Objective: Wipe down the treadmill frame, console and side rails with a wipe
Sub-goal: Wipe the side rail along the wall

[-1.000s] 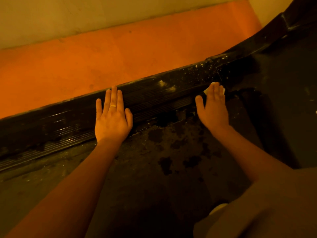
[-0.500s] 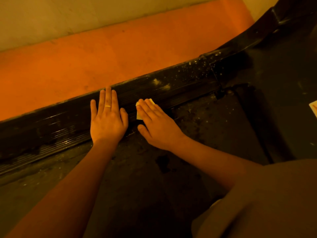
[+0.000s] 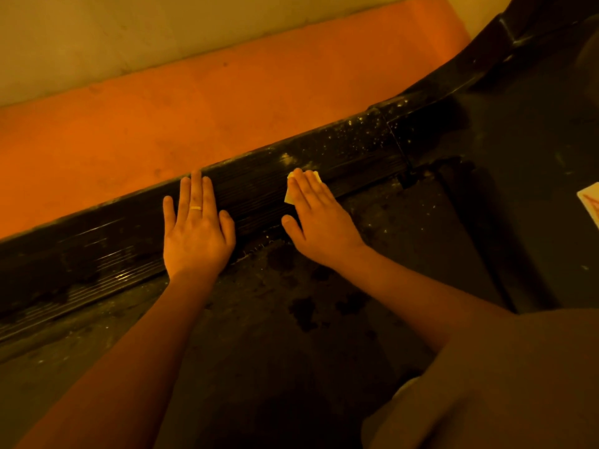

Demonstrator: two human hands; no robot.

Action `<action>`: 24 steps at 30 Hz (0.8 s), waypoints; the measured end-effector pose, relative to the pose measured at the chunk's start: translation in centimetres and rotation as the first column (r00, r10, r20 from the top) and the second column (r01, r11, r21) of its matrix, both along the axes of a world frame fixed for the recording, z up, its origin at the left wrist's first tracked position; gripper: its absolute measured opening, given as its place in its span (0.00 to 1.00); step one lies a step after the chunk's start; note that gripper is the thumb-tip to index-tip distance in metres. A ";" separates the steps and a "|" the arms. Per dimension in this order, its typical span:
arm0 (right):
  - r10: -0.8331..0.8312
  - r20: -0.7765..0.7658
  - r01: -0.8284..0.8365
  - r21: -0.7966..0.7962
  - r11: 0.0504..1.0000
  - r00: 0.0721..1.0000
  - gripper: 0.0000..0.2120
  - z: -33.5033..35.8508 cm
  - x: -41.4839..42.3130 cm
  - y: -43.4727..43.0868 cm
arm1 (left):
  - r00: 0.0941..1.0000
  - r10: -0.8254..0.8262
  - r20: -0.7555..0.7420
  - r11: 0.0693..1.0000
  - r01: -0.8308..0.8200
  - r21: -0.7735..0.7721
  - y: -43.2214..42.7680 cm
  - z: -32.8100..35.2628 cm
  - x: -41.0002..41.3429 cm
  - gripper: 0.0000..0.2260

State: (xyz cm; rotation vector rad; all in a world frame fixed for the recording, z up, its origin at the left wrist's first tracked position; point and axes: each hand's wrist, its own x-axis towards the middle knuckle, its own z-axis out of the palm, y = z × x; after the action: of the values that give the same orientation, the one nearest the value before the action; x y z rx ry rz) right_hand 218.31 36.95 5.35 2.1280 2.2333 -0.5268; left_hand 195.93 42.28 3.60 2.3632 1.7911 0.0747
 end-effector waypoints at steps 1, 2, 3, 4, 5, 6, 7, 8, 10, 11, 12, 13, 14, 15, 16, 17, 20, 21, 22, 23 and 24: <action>-0.015 -0.003 0.015 0.011 1.000 1.000 0.34 0.0 0.6 0.1 | 1.000 -0.001 0.004 1.000 0.001 -0.001 0.0 0.0 0.0 0.29; -0.058 -0.009 0.059 0.022 0.998 0.998 0.34 0.0 1.5 0.2 | 1.000 -0.003 0.008 1.000 0.003 -0.002 0.0 0.0 0.0 0.29; -0.127 -0.008 0.127 0.028 0.991 0.992 0.34 0.1 2.7 0.5 | 1.000 -0.004 0.008 1.000 0.004 -0.002 0.0 0.0 -0.1 0.29; -0.207 0.003 0.207 0.032 0.978 0.978 0.33 0.2 4.1 0.8 | 1.000 -0.004 0.007 1.000 0.004 -0.002 0.0 0.1 -0.1 0.29; -0.286 0.023 0.286 0.030 0.958 0.958 0.33 0.2 5.9 1.0 | 1.000 -0.005 0.005 1.000 0.005 -0.002 0.0 0.1 -0.1 0.29; -0.359 0.042 0.359 0.020 0.933 0.932 0.33 0.4 7.8 1.1 | 1.000 -0.006 0.006 1.000 0.006 -0.002 0.0 0.1 -0.1 0.29; -0.418 0.054 0.419 0.002 0.908 0.907 0.33 0.5 9.5 1.1 | 1.000 -0.008 0.008 1.000 0.008 -0.002 0.0 0.1 0.0 0.29; -0.455 0.057 0.456 -0.014 0.890 0.889 0.33 0.5 10.8 1.1 | 1.000 -0.008 0.010 1.000 0.008 -0.002 -0.1 0.1 -0.1 0.29; -0.479 0.038 0.480 -0.029 0.877 0.877 0.33 0.3 11.7 1.1 | 1.000 -0.006 0.006 1.000 0.006 -0.001 -0.1 0.0 -0.1 0.29; -0.488 0.018 0.489 -0.033 0.872 0.872 0.34 0.1 11.3 1.1 | 1.000 -0.005 0.005 1.000 0.005 -0.002 -0.1 0.0 -0.1 0.29; -0.492 0.000 0.492 -0.037 0.870 0.871 0.34 0.1 10.7 1.2 | 1.000 -0.005 0.006 1.000 0.005 -0.003 -0.1 0.1 -0.1 0.29; -0.479 -0.011 0.478 -0.043 0.877 0.878 0.34 0.1 9.7 1.2 | 1.000 -0.005 0.007 1.000 0.005 -0.003 -0.1 0.1 -0.1 0.29; -0.445 -0.016 0.444 -0.045 0.895 0.895 0.34 0.3 8.5 1.0 | 1.000 -0.007 0.004 1.000 0.007 -0.001 -0.1 0.1 -0.1 0.29; -0.394 -0.017 0.393 -0.042 0.918 0.919 0.34 0.5 7.2 0.7 | 1.000 -0.009 -0.001 1.000 0.009 0.001 0.0 0.1 -0.1 0.29; -0.332 -0.020 0.331 -0.037 0.943 0.943 0.35 0.7 5.7 0.3 | 1.000 -0.009 -0.005 1.000 0.009 0.003 0.0 0.0 -0.1 0.29; -0.265 -0.028 0.264 -0.033 0.964 0.964 0.35 0.8 3.9 -0.1 | 1.000 -0.008 -0.006 1.000 0.008 0.003 0.0 0.0 -0.1 0.29; -0.054 -0.081 0.052 -0.022 0.998 0.995 0.37 1.0 -1.5 -0.2 | 1.000 -0.005 -0.016 1.000 0.005 0.006 -0.1 -0.1 0.0 0.29; 0.014 -0.095 -0.015 -0.017 1.000 0.995 0.38 0.8 -3.0 0.1 | 1.000 -0.005 -0.020 1.000 0.005 0.005 -0.1 0.0 0.0 0.29; 0.072 -0.102 -0.073 -0.011 0.997 0.992 0.38 0.6 -4.1 0.3 | 1.000 -0.004 -0.022 1.000 0.004 0.003 -0.1 -0.1 0.0 0.29; 0.119 -0.105 -0.121 -0.008 0.993 0.987 0.37 0.4 -4.8 0.6 | 1.000 -0.002 -0.022 1.000 0.002 0.002 0.0 -0.1 0.0 0.29; 0.159 -0.105 -0.161 -0.005 0.987 0.982 0.36 0.3 -5.1 0.9 | 1.000 0.000 -0.021 1.000 0.000 0.000 0.0 -0.1 -0.1 0.29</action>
State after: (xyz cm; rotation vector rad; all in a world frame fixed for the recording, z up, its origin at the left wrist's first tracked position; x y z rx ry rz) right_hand 213.22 37.86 5.63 1.9344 2.4206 -0.6576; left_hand 195.88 42.30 3.52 2.3732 1.7999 0.0509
